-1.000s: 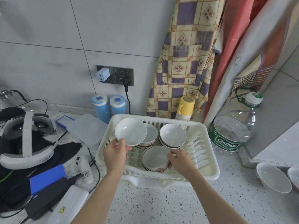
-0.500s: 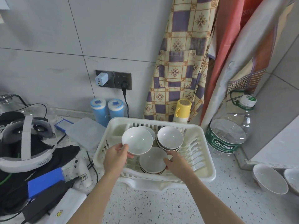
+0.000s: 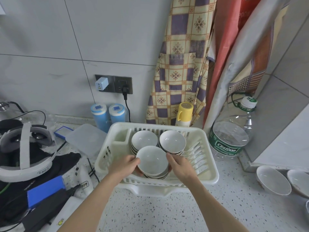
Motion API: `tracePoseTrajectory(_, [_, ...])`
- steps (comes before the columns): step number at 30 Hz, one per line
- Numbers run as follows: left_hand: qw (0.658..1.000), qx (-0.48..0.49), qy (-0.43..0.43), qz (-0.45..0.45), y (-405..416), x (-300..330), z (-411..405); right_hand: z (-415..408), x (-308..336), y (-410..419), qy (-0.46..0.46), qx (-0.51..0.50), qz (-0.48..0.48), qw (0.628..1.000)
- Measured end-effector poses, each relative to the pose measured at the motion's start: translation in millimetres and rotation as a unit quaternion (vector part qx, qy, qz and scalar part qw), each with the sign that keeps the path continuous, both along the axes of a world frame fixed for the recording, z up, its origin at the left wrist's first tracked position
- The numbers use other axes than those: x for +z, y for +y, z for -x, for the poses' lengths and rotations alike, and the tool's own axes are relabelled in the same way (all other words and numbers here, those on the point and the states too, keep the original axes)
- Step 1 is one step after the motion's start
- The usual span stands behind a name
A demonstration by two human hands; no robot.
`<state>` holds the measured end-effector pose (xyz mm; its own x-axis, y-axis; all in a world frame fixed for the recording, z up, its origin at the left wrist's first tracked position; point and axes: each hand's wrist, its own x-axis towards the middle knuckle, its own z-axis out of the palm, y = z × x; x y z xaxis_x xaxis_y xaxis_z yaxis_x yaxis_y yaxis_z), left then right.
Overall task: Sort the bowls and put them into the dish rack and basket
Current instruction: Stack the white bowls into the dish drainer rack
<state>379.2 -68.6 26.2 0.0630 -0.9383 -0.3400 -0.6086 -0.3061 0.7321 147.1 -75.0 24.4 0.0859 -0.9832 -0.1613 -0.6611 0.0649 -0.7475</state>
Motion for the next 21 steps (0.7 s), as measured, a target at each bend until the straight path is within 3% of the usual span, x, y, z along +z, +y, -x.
tracePoseTrajectory(10, [0.998, -0.044, 0.006, -0.044, -8.3, -1.4, 2.4, 3.0, -2.1, -2.9, -0.061, 0.011, -0.026, 0.998])
tracePoseTrajectory(15, [0.994, -0.045, -0.099, -0.007, -5.9, -3.1, 5.4, 2.6, -4.5, -5.7, -0.067, -0.008, -0.033, 0.997])
tracePoseTrajectory(21, [0.994, -0.046, -0.098, -0.003, -5.7, -2.8, 6.5, 2.8, -4.1, -6.6, -0.067, -0.008, -0.033, 0.997])
